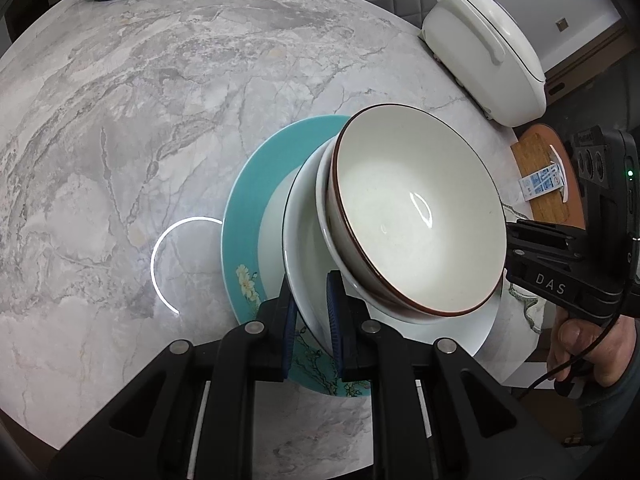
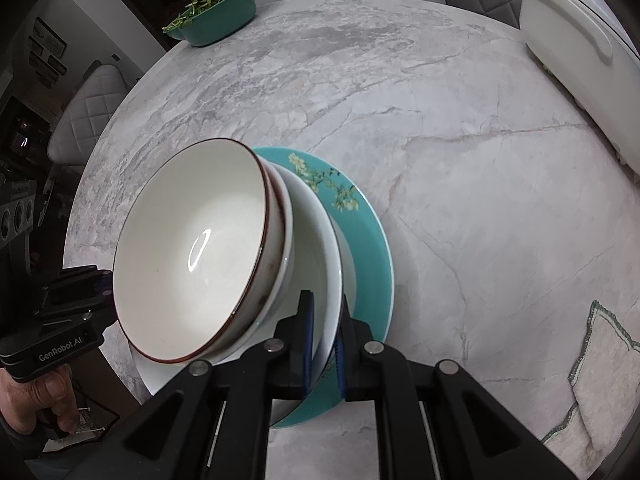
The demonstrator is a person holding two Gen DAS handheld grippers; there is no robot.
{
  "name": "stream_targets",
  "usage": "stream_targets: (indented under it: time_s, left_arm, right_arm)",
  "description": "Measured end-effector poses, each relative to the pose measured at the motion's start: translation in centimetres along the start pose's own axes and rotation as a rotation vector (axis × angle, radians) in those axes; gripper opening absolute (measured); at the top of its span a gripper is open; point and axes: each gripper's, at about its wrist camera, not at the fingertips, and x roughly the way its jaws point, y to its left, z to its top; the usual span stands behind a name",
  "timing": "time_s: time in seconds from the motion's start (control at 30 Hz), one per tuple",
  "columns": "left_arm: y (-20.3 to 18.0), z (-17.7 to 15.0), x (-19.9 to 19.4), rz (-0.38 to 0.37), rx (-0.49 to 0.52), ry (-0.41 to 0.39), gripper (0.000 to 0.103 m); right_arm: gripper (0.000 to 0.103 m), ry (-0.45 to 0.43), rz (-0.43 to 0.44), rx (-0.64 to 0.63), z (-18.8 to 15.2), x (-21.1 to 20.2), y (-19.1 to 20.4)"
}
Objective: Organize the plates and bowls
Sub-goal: 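Lift the nested bowl stack and carry it over the teal plate stack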
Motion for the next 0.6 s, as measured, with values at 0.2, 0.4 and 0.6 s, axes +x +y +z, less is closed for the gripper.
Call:
stream_targets:
  time_s: [0.2,0.4,0.6]
  left_arm:
    - [0.09,0.27,0.08,0.005,0.023,-0.007,0.012]
    - [0.08,0.18,0.1,0.006,0.036,-0.014,0.012]
    - [0.15,0.02,0.2,0.012,0.043,-0.023,0.012]
  right_arm:
    - [0.011,-0.012,-0.002,0.0,-0.14,0.13,0.01]
    - [0.011,-0.013,0.0,0.003,-0.13,0.14,-0.06]
    - [0.011,-0.021,0.002,0.009,-0.38,0.43,-0.17]
